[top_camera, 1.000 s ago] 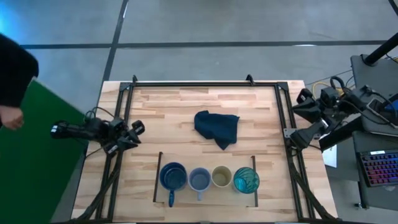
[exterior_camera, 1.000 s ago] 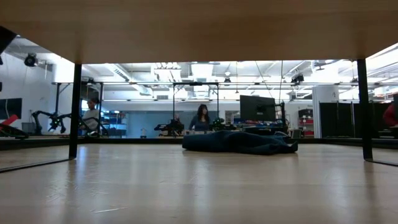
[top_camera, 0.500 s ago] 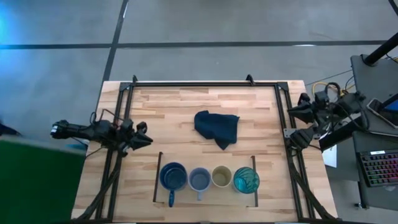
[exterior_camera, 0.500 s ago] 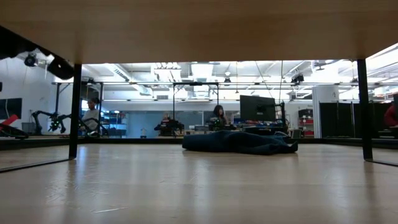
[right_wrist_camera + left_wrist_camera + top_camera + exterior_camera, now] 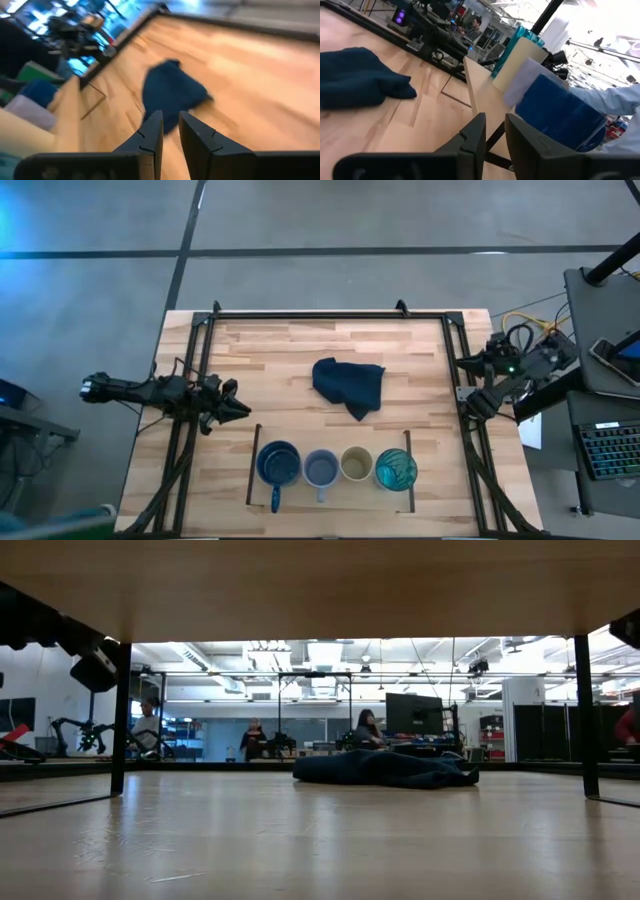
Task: Stack small to large cups/mugs on shelf
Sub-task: Return to Home Position
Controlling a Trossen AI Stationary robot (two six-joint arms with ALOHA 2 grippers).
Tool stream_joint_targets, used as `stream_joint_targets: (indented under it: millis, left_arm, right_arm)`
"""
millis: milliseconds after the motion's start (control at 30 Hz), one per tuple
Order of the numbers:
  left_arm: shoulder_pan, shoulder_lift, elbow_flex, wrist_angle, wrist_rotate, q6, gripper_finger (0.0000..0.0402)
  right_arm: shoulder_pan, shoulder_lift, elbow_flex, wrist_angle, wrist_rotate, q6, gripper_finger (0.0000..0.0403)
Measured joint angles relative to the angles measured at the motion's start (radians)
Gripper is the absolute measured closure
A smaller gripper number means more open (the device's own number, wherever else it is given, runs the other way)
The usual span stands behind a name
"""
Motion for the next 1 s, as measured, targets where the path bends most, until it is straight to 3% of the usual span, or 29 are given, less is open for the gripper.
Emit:
stream_joint_targets:
  millis: [100, 367, 633, 1000]
  left_arm:
    - [0.0, 0.019, 0.0, -0.002, 0.0, 0.0, 0.0343]
    - [0.0, 0.075, 0.0, 0.003, 0.001, 0.0, 0.0343]
    - [0.0, 0.111, 0.0, 0.031, 0.005, 0.001, 0.0343]
    - [0.0, 0.122, 0.0, 0.036, 0.004, 0.002, 0.0343]
  right_arm:
    - [0.0, 0.004, -0.009, -0.065, -0.027, 0.108, 0.0346]
    - [0.0, 0.002, -0.016, -0.072, -0.044, 0.117, 0.0346]
    - [0.0, 0.002, -0.019, -0.081, -0.045, -0.041, 0.0346]
    - [0.0, 0.002, -0.019, -0.081, -0.045, -0.046, 0.0346]
